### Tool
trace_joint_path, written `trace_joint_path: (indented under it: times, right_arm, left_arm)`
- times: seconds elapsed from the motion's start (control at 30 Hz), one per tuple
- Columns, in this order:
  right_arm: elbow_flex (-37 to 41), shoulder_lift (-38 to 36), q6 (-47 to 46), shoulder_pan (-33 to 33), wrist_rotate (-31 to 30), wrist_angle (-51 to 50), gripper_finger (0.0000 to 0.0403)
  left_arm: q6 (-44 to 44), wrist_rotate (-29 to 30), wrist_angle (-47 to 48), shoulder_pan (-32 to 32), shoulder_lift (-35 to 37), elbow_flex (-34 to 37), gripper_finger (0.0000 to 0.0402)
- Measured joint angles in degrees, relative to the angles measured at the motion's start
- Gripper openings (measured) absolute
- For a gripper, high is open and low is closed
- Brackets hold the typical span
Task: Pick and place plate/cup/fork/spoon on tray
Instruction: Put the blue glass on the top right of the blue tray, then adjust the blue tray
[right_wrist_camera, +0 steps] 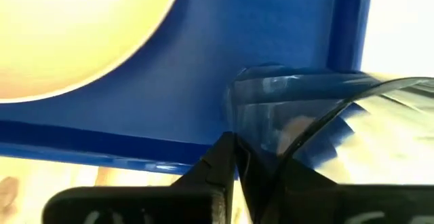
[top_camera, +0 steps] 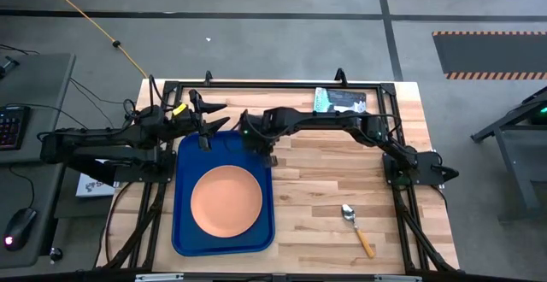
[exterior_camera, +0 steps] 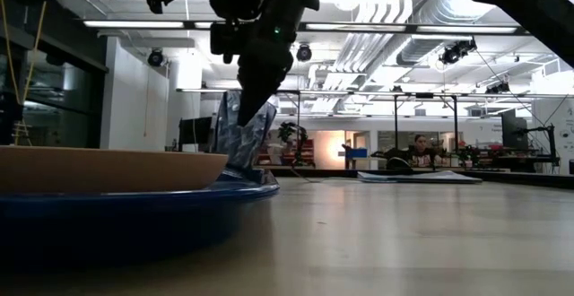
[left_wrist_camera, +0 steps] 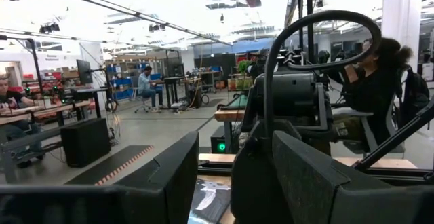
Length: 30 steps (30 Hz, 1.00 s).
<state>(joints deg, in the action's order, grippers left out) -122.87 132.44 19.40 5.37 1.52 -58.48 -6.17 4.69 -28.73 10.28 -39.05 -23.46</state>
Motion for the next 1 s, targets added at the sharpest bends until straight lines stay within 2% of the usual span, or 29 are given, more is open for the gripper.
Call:
trace_joint_path:
  times: [0.4, 0.53, 0.77, 1.0]
  right_arm:
    - [-0.01, -0.02, 0.96, 0.00, -0.20, 1.77, 0.0140]
    - [-1.54, -0.02, 3.59, -0.07, -3.01, 1.76, 0.0165]
    - [-5.90, -0.11, 5.07, -0.13, -3.44, -0.16, 0.0179]
    - [-9.79, -0.11, 5.72, -0.15, -2.30, -9.54, 0.0179]
  left_arm:
    - [0.00, 0.00, 0.15, 0.00, 0.00, 0.00, 0.0179]
    - [-0.02, 0.00, 0.17, 0.00, 0.00, 0.00, 0.0179]
    - [-0.02, 0.00, 0.47, 0.00, 0.00, 0.00, 0.0179]
    - [-0.02, 0.00, 1.22, 0.02, 0.00, 0.00, 0.0179]
